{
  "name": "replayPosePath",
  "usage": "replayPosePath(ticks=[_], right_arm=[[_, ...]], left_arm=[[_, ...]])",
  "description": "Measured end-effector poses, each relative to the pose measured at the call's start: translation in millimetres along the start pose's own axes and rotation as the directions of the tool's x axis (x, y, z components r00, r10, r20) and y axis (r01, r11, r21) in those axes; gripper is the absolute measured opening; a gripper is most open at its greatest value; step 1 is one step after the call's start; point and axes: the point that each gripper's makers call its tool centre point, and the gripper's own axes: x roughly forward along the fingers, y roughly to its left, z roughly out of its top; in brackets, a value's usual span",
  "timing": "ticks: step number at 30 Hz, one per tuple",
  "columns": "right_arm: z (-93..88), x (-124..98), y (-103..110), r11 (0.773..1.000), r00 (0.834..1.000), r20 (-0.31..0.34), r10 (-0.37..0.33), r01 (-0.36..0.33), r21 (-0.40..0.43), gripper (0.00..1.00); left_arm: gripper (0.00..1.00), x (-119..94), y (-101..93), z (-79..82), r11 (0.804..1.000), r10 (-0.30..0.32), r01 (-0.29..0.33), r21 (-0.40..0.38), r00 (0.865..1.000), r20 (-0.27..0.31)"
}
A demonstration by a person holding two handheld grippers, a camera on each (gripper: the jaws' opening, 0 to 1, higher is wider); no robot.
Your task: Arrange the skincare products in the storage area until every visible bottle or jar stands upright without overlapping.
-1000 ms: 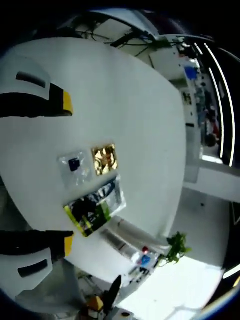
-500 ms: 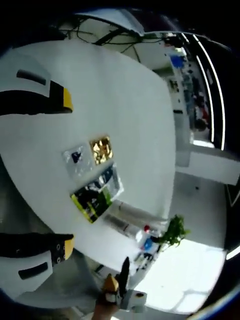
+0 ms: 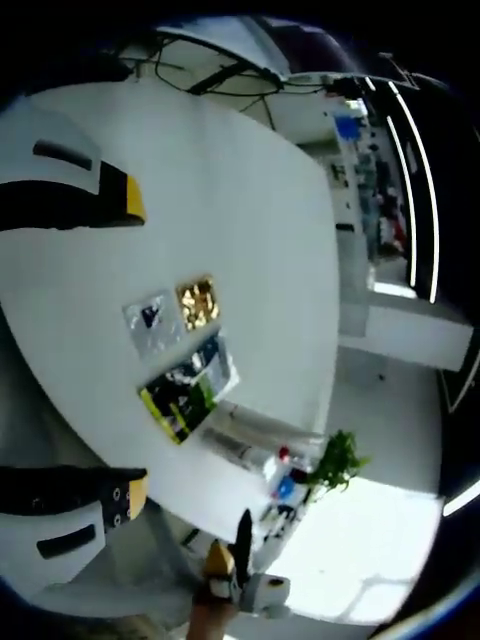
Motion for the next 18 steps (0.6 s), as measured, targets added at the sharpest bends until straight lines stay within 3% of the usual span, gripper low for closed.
replayPosePath(ticks=[18], right_arm=[[-1.0, -0.4, -0.4, 1.000, 1.000, -0.005, -0.005, 0.005, -0.001, 0.95]], left_arm=[[0.97, -1.8, 0.6, -1.1, 1.000, 0.013, -0.013, -0.016, 1.000, -0.002]])
